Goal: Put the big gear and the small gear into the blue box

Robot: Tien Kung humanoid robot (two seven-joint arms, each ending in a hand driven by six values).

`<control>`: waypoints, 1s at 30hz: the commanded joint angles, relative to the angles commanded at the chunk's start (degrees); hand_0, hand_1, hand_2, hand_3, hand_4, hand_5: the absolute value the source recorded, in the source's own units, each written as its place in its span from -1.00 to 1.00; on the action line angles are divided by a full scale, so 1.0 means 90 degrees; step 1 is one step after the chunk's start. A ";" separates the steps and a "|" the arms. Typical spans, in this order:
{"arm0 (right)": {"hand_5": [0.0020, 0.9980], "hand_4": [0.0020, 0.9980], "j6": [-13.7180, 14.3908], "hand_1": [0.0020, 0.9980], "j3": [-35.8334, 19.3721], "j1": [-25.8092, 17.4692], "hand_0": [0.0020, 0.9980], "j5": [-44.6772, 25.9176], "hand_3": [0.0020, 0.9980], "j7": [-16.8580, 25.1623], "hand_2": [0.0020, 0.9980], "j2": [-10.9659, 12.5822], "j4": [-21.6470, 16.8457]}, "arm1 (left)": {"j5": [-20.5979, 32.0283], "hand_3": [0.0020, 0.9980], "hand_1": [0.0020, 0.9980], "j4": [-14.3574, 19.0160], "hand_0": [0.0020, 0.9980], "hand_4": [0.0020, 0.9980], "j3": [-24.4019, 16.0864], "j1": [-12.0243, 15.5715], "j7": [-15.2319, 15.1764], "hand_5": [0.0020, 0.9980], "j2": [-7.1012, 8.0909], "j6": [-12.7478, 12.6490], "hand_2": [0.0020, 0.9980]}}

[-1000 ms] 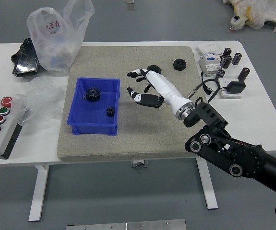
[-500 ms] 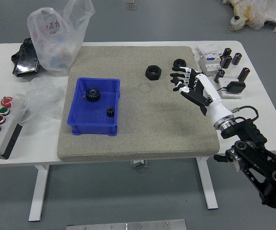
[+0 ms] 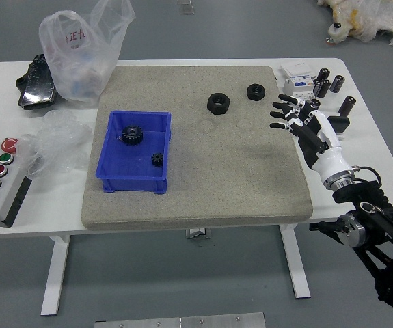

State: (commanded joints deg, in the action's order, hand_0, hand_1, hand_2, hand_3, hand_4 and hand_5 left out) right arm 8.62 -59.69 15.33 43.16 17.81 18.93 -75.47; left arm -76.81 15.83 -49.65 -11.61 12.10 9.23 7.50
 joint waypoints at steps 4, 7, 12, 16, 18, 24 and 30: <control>-0.27 0.32 0.0019 0.29 -0.0062 -0.0019 0.13 0.0079 0.34 -0.0022 0.33 0.0018 -0.0091 | 0.0019 0.35 0.15 -0.0001 0.44 0.38 0.0027 -0.0014 -0.0017 0.03 -0.0003 0.0000 0.13; -0.27 0.32 0.0041 0.29 -0.0159 -0.0038 0.13 0.0159 0.34 -0.0042 0.33 0.0053 -0.0165 | 0.0085 0.35 0.15 -0.0003 0.44 0.38 0.0097 -0.0040 -0.0049 0.03 -0.0001 -0.0009 0.13; -0.27 0.32 0.0064 0.30 -0.0340 -0.0078 0.13 0.0213 0.34 -0.0053 0.33 0.0092 -0.0196 | 0.0258 0.35 0.16 -0.0019 0.44 0.38 0.0292 -0.0042 -0.0132 0.02 0.0005 -0.0046 0.13; -0.25 0.32 0.0070 0.30 -0.0446 -0.0122 0.14 0.0224 0.34 -0.0051 0.33 0.0091 -0.0194 | 0.0382 0.35 0.15 -0.0029 0.44 0.38 0.0416 -0.0026 -0.0178 0.02 0.0006 -0.0076 0.13; -0.25 0.32 0.0070 0.30 -0.0495 -0.0141 0.14 0.0226 0.34 -0.0049 0.33 0.0089 -0.0195 | 0.0415 0.35 0.15 -0.0031 0.44 0.38 0.0446 -0.0023 -0.0187 0.02 0.0005 -0.0082 0.13; -0.23 0.35 0.0069 0.30 -0.0605 -0.0175 0.17 0.0227 0.34 -0.0046 0.32 0.0125 -0.0224 | 0.0505 0.35 0.15 -0.0038 0.44 0.38 0.0542 -0.0049 -0.0228 0.01 0.0013 -0.0095 0.12; -0.17 0.38 0.0069 0.30 -0.0691 -0.0149 0.19 0.0220 0.34 -0.0035 0.32 0.0147 -0.0249 | 0.0506 0.35 0.12 -0.0042 0.44 0.38 0.0670 -0.0137 -0.0279 0.01 0.0035 -0.0060 0.12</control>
State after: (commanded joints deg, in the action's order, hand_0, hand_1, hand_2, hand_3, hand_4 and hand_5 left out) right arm 9.24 -65.92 13.98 45.15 17.49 20.25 -77.71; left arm -72.26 15.46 -43.62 -12.85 9.59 9.55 6.96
